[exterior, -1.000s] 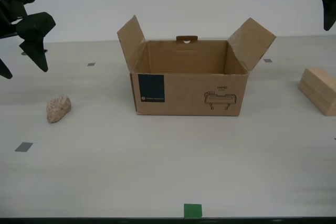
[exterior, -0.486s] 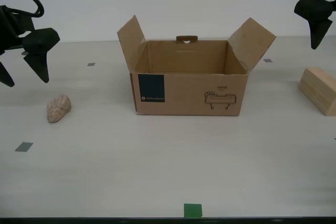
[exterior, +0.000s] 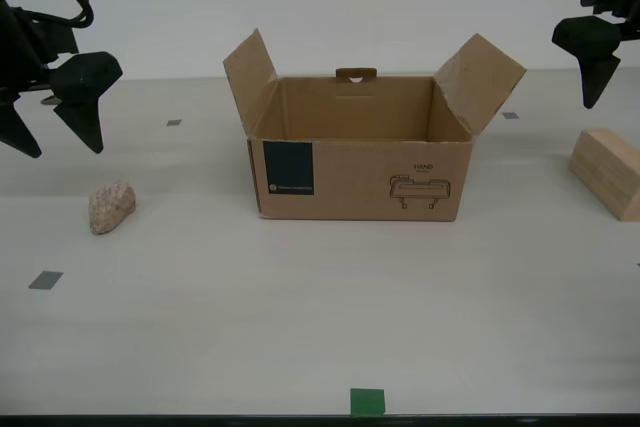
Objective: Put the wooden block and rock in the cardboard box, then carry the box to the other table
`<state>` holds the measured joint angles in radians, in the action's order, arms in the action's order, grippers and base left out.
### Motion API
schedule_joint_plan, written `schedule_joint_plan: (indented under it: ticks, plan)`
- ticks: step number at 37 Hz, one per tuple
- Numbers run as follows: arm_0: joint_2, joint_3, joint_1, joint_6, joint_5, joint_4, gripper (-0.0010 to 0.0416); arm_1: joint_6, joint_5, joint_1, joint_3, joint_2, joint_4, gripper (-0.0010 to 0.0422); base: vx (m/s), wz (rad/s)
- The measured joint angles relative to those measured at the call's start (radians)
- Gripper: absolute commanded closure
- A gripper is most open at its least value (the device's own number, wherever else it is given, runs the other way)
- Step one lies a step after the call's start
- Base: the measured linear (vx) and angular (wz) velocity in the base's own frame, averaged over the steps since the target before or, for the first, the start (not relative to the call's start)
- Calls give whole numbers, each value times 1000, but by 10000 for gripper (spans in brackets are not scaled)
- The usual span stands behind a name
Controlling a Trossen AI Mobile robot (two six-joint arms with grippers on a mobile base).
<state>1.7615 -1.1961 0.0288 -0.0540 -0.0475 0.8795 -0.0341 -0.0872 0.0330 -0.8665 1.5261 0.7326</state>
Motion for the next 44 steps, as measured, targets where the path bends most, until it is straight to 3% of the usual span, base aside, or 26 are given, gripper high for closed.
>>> schedule_joint_plan:
  ticks: [8,13,23,44]
  plan:
    - [0,0,30,0,6,-5,12,0,0,10,0,0,-2,53,0,0]
    - [0,0,43,0,48,-6,12,0,0,13,0,0,-2,53,0,0]
    - [9,0,42,0,50,-19,12,2,0,15,0,0,-2,53,0,0]
    - [182,1,42,0,51,-93,12,7,0,20,1,0,-4,53,0,0]
